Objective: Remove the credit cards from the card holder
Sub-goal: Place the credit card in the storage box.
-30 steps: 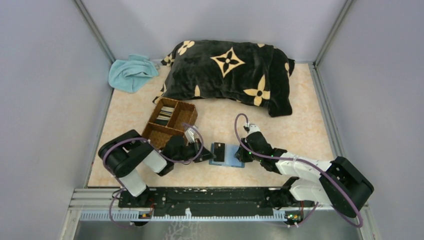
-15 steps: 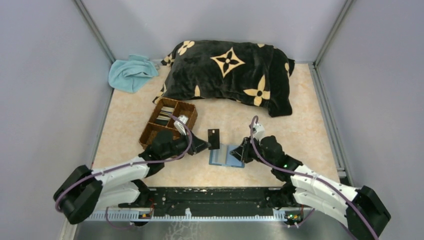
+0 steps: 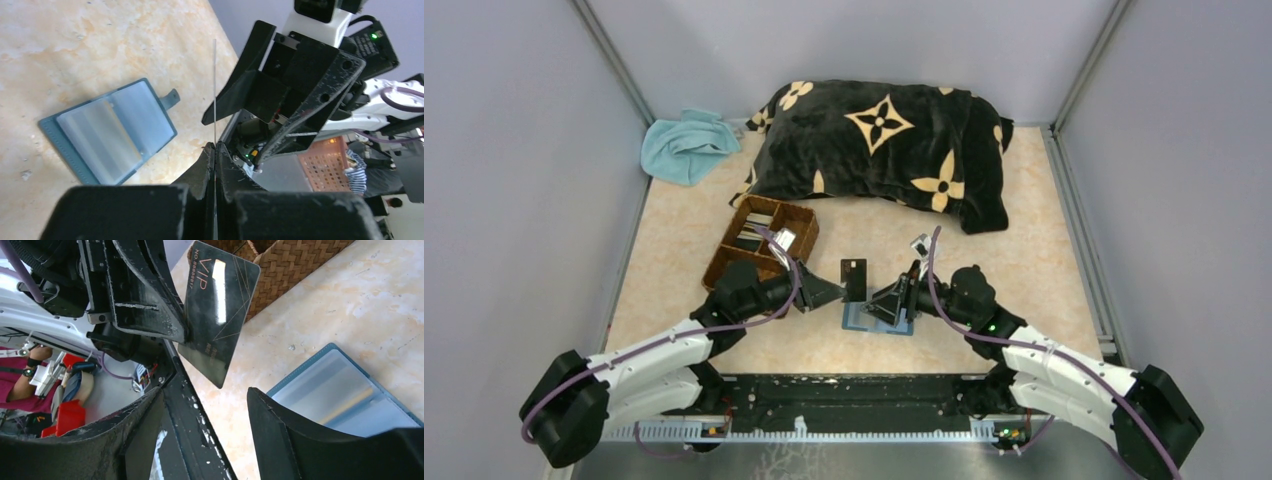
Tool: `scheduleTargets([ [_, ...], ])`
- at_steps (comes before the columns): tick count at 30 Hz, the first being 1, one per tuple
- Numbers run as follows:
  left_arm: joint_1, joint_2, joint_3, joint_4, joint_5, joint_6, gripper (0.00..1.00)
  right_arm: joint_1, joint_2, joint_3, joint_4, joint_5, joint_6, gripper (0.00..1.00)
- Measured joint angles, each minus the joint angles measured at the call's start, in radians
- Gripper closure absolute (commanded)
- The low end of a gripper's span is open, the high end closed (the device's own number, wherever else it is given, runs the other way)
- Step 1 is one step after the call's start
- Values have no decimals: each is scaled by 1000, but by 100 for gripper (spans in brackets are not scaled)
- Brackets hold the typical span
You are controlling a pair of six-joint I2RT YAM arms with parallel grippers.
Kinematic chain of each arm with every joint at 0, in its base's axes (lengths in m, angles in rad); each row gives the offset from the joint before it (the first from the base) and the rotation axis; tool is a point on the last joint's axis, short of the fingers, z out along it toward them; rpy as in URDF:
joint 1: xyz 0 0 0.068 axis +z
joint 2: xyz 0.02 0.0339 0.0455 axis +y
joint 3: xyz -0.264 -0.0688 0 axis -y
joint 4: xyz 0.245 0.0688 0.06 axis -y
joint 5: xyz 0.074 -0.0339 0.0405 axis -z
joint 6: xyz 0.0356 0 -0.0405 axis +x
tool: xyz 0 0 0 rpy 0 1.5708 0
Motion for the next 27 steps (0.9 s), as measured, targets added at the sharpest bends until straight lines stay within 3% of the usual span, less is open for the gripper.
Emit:
scheduleTargets([
  [3,0,-10,0,27,31,-21,100,0,-1,8,11,-6,-6,39],
  [8,0,-8,-3,108,92,-70,100,0,0,27,23,-19,-17,51],
  [16,3,29,-5,179,142,-105,100,0,8,40,55,-56,-14,100],
  [20,9,32,-9,182,142,-105,100,0,-2,40,55,-59,-11,100],
  [23,8,32,-9,187,144,-104,93,0,-15,41,48,-59,-11,100],
  [27,8,29,-9,184,143,-93,100,0,-22,45,33,-60,-11,100],
])
